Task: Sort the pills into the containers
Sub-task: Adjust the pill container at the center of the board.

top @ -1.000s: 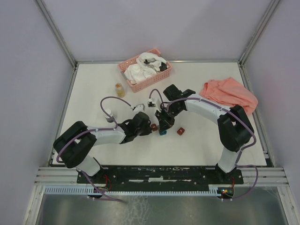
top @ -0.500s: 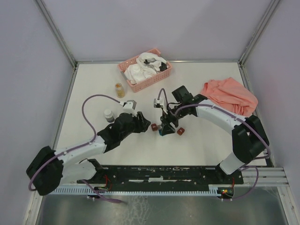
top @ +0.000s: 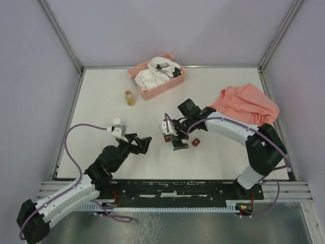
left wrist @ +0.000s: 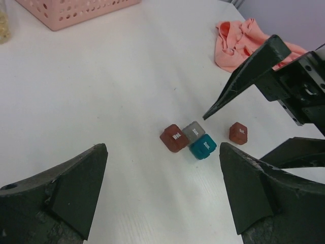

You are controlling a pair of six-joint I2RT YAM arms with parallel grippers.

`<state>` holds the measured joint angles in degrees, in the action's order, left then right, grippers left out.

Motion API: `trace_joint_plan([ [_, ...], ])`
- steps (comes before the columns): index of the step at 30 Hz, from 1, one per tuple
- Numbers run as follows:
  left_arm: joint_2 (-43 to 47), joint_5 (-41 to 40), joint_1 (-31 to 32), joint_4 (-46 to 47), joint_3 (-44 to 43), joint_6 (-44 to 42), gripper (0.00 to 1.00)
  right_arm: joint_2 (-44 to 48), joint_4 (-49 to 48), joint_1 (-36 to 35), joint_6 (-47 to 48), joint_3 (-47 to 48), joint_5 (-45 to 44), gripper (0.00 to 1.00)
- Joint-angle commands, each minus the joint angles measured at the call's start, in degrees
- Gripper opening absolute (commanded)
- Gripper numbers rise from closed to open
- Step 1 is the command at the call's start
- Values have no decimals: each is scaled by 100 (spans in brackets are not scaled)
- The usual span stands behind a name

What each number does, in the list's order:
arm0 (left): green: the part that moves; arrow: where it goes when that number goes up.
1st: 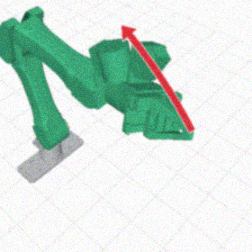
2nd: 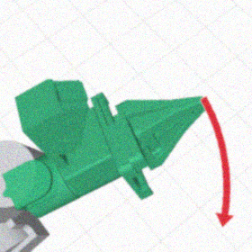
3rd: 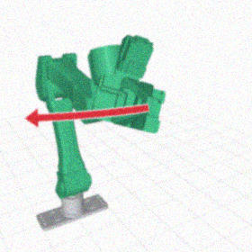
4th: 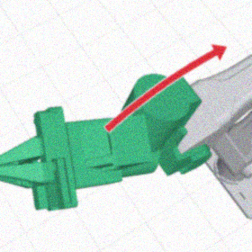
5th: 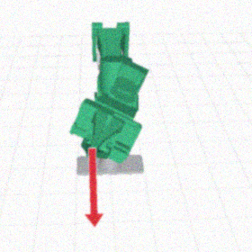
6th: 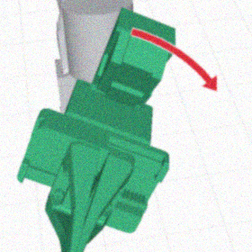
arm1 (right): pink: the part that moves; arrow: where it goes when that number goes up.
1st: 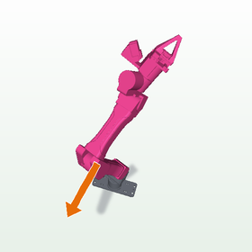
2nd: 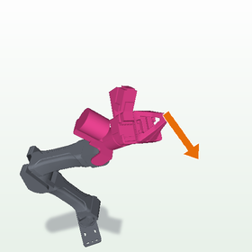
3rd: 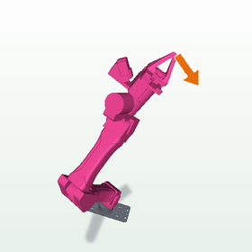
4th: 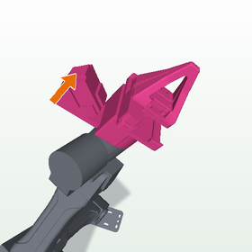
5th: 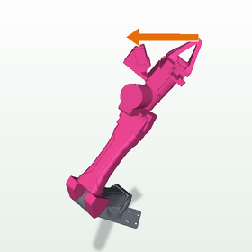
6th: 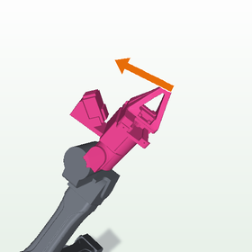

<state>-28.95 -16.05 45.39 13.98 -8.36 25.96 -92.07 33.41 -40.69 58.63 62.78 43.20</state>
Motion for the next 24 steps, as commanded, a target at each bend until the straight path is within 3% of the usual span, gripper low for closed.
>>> trace_joint_plan([
  [1,546,-506,-5,329,284,-315,99,-498,-269,-106,-128,631,-582,97],
  [10,900,-654,-5,197,487,-219,100,-1242,-550,-212,-659,1015,-1162,91],
  [24,1348,-773,-10,-109,634,70,100,-1821,-449,-300,-670,1352,-1454,78],
])
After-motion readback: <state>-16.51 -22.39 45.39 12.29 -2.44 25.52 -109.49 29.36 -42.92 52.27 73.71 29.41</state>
